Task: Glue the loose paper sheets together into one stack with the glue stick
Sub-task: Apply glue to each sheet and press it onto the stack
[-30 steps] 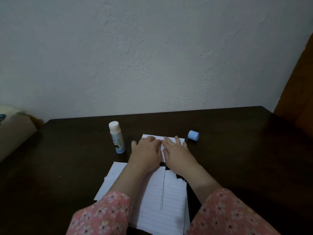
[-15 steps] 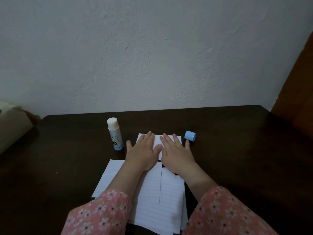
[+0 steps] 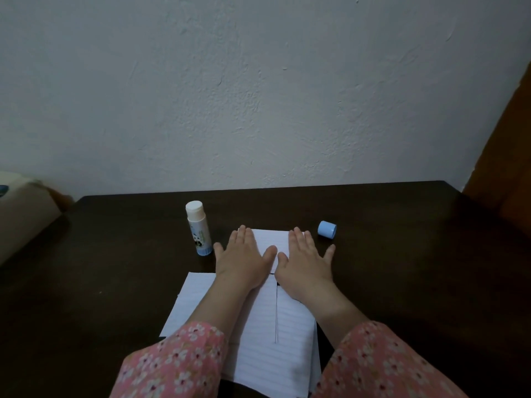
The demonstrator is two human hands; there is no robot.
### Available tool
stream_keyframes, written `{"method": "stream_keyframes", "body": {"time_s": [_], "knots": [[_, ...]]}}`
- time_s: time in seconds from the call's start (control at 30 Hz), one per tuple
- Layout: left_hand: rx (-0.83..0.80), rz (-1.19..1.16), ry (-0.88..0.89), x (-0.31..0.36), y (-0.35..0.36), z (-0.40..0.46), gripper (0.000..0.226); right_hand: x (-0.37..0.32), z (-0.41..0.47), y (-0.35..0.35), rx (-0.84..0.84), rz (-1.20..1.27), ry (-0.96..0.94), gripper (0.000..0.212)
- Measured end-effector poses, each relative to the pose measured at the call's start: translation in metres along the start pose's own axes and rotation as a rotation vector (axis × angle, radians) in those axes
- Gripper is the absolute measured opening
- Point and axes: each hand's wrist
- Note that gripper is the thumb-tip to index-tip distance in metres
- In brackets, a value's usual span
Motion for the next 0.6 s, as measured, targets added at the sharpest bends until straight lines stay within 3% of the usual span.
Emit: {"method": "stream_keyframes", "body": {"time_s": [0.13, 0.33, 0.6], "knots": [[-0.064, -0.045, 0.117, -0.018, -0.005, -0.002, 0.074, 0.004, 0.001, 0.001, 0.012, 0.014, -0.041, 0.058], [-0.073, -0.033, 0.354, -0.024, -0.010, -0.018, 0.054, 0.006, -0.006, -0.001, 0.018, -0.060, -0.217, 0.053], [-0.176, 0.062, 0.197, -0.037, -0.014, -0.018, 0.058, 0.007, -0.011, -0.002, -0.044, -0.069, -0.059, 0.065]]}}
Point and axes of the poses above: each hand's wrist, its own z-axis towards the middle knuckle, its own y-axis out of the palm, x = y × z, and after that the axes turned 4 degrees about z, right-handed
